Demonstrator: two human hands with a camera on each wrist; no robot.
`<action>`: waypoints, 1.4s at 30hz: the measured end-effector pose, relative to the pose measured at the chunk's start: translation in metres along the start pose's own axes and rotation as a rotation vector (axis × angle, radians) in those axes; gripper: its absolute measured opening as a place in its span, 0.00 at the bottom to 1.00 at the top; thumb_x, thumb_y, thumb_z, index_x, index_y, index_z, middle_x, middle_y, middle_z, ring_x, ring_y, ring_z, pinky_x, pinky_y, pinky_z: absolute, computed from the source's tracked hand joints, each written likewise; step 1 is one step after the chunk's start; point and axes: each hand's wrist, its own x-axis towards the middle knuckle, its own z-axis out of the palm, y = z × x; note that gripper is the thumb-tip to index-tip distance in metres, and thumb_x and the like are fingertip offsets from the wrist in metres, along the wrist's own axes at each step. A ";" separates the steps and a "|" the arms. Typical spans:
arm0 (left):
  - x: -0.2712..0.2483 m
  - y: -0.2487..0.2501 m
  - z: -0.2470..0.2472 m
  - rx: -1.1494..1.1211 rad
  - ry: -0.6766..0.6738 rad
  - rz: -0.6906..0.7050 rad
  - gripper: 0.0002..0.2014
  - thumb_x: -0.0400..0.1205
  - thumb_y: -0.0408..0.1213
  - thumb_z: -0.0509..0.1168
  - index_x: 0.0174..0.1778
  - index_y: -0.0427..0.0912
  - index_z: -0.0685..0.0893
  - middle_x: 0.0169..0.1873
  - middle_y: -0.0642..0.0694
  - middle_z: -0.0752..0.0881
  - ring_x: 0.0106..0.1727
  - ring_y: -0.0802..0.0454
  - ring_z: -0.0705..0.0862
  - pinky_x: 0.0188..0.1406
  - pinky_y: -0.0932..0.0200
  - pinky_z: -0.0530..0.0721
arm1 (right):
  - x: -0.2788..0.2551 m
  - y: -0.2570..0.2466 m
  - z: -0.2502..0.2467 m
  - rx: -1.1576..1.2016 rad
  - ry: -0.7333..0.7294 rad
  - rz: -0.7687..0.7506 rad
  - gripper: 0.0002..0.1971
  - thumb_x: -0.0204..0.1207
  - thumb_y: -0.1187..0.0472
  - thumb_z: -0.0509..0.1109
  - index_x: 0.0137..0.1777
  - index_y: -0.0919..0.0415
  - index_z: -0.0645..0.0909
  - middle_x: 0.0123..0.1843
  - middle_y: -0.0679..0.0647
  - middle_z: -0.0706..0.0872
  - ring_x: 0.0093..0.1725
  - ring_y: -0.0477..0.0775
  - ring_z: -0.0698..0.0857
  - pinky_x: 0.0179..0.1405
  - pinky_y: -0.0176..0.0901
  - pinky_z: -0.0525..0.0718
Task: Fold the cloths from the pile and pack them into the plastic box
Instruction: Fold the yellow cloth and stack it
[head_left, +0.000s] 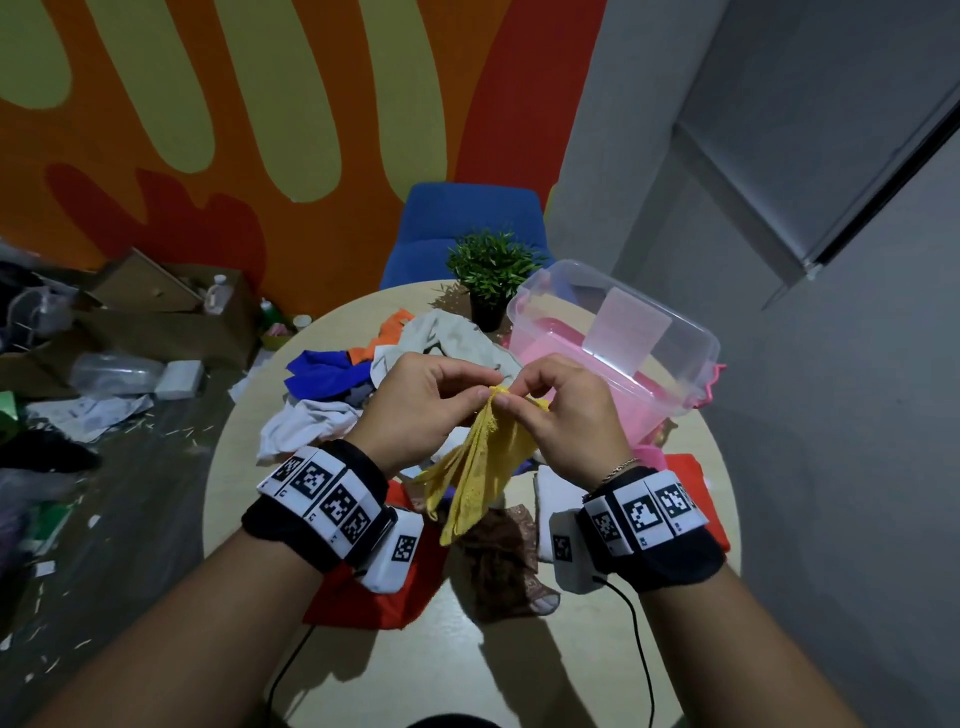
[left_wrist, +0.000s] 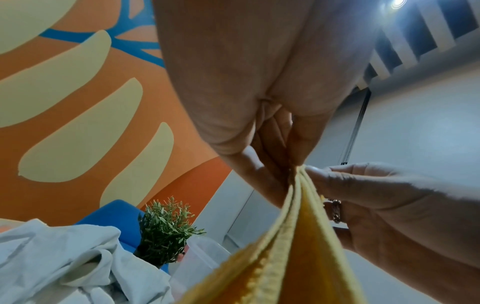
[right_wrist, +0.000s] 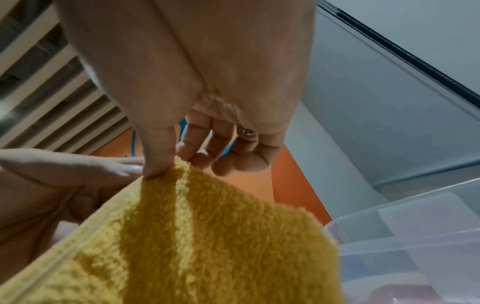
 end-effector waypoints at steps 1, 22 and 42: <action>0.000 0.000 -0.001 -0.010 -0.023 0.004 0.12 0.80 0.27 0.73 0.59 0.37 0.90 0.46 0.43 0.94 0.49 0.50 0.93 0.49 0.59 0.90 | 0.001 0.001 0.001 0.003 0.014 0.009 0.09 0.70 0.53 0.82 0.36 0.52 0.85 0.40 0.41 0.83 0.43 0.39 0.80 0.43 0.34 0.77; 0.006 -0.074 -0.026 0.193 0.070 -0.081 0.16 0.83 0.26 0.66 0.48 0.55 0.90 0.53 0.39 0.89 0.38 0.45 0.79 0.36 0.50 0.75 | -0.020 0.056 -0.003 -0.244 -0.379 0.187 0.12 0.74 0.51 0.79 0.34 0.57 0.87 0.30 0.45 0.86 0.29 0.37 0.80 0.30 0.32 0.77; 0.023 -0.076 -0.003 -0.274 0.007 -0.347 0.18 0.79 0.20 0.58 0.57 0.41 0.86 0.31 0.41 0.77 0.28 0.49 0.72 0.28 0.57 0.70 | -0.016 0.073 0.019 0.508 -0.057 0.503 0.13 0.79 0.58 0.75 0.62 0.58 0.84 0.54 0.59 0.89 0.48 0.59 0.90 0.45 0.62 0.91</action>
